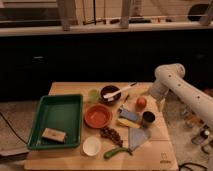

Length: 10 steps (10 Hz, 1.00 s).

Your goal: Place apple in red bowl

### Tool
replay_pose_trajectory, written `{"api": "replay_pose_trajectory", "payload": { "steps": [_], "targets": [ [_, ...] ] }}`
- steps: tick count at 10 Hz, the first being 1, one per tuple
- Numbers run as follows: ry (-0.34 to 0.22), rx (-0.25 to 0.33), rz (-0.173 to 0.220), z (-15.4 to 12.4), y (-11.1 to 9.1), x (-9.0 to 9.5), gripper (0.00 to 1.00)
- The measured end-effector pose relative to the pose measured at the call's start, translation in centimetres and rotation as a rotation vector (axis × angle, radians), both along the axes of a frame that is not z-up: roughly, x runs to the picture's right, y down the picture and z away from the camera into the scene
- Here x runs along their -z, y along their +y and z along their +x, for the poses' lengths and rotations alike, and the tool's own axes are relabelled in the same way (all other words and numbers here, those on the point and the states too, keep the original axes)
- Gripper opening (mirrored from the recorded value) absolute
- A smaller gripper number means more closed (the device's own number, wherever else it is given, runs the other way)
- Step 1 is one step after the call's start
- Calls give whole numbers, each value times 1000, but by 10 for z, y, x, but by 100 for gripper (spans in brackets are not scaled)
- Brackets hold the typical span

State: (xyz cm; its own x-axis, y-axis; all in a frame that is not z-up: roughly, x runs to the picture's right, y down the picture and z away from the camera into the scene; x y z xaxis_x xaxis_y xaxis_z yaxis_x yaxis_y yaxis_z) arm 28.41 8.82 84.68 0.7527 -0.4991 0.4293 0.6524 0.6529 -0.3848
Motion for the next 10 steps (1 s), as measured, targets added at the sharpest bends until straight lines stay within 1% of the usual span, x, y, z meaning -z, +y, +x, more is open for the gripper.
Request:
{"api": "replay_pose_trajectory", "payload": {
  "steps": [3, 5, 6, 8, 10],
  "targets": [
    [-13, 34, 3, -1, -3, -19, 80],
    [-21, 48, -12, -1, -1, -36, 80],
    [-33, 51, -13, -4, -2, -42, 80],
    [-39, 54, -24, 0, 5, -50, 80],
    [-63, 64, -34, -5, 8, -57, 80]
  ]
}}
